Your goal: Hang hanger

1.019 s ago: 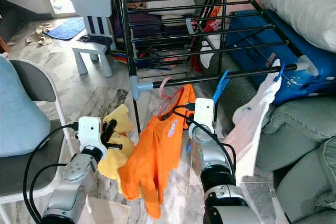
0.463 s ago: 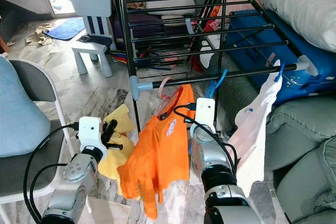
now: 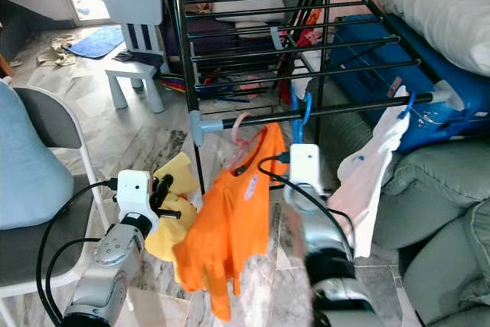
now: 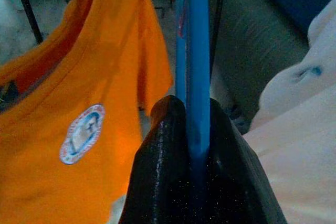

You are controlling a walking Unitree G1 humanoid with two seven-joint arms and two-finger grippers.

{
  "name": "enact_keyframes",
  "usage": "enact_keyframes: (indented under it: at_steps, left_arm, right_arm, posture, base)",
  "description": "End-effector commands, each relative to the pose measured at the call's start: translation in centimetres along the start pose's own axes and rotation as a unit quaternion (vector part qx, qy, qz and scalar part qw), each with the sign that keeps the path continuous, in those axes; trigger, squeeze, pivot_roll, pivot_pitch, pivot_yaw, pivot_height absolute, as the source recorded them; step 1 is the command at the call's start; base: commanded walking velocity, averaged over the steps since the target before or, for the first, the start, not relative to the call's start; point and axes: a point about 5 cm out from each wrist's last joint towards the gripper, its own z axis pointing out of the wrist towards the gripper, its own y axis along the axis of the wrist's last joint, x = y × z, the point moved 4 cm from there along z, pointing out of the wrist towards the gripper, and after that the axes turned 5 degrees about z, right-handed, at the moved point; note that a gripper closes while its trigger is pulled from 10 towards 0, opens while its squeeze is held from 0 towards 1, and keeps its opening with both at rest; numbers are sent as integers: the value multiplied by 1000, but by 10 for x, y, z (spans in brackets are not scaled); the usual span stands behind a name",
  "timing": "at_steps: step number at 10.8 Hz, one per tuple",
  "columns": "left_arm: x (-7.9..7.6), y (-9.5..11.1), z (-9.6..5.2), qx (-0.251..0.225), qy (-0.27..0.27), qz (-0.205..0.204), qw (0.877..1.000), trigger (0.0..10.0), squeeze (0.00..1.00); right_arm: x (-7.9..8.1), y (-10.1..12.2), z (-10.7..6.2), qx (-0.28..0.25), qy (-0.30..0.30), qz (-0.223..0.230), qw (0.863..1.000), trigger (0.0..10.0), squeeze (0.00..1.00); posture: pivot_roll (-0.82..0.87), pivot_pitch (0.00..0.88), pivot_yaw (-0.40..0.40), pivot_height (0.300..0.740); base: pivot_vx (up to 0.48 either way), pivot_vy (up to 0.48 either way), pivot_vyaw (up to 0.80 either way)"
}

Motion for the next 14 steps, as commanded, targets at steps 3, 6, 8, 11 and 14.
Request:
enact_keyframes:
  at_steps: [3,6,8,11,14]
  left_arm:
    - [6,20,3,-30,16,18,999,10000,0]
    - [18,28,-7,-38,36,31,998,10000,0]
    - [21,32,-16,-40,42,34,998,10000,0]
    - [16,38,-12,-37,44,30,998,10000,0]
    - [12,36,-13,-29,34,29,999,10000,0]
  right_arm:
    - [-26,-2,-15,-44,5,-52,998,9451,0]
    - [-36,-26,-43,-37,39,-34,998,10000,0]
    - [-33,-22,-55,-72,71,-29,994,10000,0]
    - [-24,-14,-56,-83,89,-17,992,10000,0]
    - [-20,-10,-53,-89,91,-11,992,10000,0]
  posture:
    - [-132,36,-8,740]
    - [-130,30,-1,740]
    - [-126,34,-1,740]
    - [-123,41,-1,740]
    - [-121,44,1,740]
  base:
    - [0,0,0]
    - [0,0,0]
    - [0,0,0]
    - [0,0,0]
    - [-81,0,0]
